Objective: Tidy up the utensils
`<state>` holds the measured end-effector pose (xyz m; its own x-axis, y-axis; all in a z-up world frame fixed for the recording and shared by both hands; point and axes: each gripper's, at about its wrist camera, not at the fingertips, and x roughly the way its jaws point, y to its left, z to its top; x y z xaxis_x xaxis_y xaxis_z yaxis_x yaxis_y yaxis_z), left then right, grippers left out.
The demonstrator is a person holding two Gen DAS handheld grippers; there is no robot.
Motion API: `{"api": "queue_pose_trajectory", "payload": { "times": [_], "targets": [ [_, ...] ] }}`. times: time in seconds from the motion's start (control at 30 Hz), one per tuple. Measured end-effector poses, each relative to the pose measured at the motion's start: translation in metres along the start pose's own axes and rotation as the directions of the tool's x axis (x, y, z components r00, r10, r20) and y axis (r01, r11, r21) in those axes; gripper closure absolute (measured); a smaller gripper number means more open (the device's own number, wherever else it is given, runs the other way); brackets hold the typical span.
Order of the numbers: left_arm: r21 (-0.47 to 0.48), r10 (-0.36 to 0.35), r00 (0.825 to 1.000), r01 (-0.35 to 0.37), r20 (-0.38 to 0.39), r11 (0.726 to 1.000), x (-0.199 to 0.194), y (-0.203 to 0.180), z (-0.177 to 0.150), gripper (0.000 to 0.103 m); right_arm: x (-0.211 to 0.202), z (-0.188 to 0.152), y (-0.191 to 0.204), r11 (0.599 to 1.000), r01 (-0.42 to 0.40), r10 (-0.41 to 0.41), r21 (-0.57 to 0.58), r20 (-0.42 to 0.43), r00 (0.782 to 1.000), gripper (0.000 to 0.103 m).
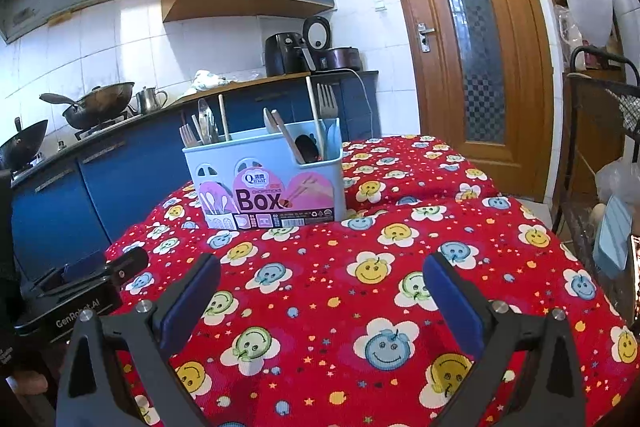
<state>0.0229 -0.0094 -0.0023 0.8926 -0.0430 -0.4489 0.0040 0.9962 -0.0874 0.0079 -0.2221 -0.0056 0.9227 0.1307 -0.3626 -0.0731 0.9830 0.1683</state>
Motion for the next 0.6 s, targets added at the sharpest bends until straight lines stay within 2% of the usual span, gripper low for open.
{"api": "queue_pose_trajectory", "payload": {
  "times": [0.6],
  "targets": [
    [0.005,0.002,1.000,-0.002,0.003,1.000,-0.0003,-0.0010,-0.0003,0.026,-0.0005,-0.0001,0.0008,1.000,0.002,-0.002,-0.006,0.002,1.000,0.000]
  ]
}}
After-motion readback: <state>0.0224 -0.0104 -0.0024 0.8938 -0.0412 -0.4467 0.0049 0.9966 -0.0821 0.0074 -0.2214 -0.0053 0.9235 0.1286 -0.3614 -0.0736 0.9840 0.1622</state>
